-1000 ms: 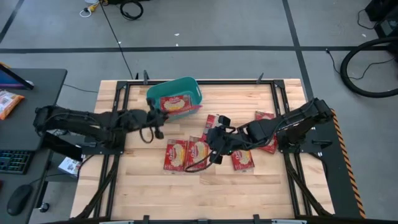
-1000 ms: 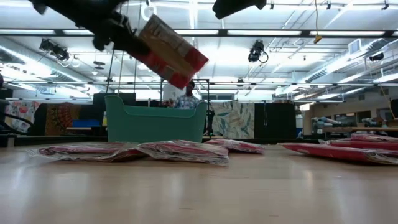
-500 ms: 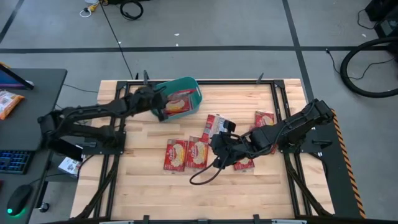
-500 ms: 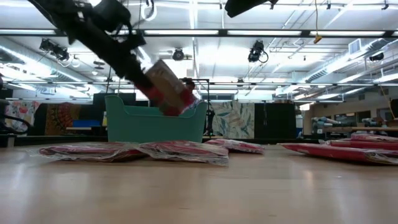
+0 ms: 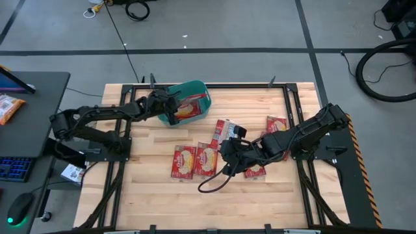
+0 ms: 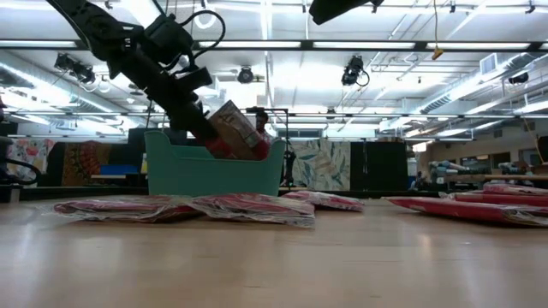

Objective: Sort popcorn bags into baskets
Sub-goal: Put the red popcorn bag into the green bin

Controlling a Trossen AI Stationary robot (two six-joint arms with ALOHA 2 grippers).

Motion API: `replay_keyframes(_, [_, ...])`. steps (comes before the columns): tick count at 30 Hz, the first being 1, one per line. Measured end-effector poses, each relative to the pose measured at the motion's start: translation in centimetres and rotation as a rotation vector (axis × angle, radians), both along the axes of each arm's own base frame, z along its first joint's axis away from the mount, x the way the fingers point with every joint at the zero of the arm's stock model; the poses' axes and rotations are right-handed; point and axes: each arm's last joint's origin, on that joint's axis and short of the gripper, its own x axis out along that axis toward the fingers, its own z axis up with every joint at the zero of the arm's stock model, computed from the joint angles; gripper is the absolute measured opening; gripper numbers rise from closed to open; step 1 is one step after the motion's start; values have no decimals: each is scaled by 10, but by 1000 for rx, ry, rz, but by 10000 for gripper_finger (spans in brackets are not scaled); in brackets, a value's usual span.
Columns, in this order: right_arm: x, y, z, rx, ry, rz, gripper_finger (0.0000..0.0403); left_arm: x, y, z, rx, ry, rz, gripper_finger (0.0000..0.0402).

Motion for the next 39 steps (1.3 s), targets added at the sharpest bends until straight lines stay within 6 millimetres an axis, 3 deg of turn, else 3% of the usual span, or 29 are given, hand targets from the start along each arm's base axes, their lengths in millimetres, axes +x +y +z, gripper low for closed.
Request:
replay_keyframes(4, [0,0,0,2,-6,0,120,-1,0,-2,-15,14,7,63])
replay_keyframes(17, [0,0,0,3,-6,0,120,-1,-6,-3,-11,61,-5,193])
replay_keyframes(32, [1,-1,0,1,-4,0,120,-14,2,0,231,211,417,192])
replay_keyframes(39, [2,-4,0,1,-3,-9,120,-6,-9,3,255,169,383,192])
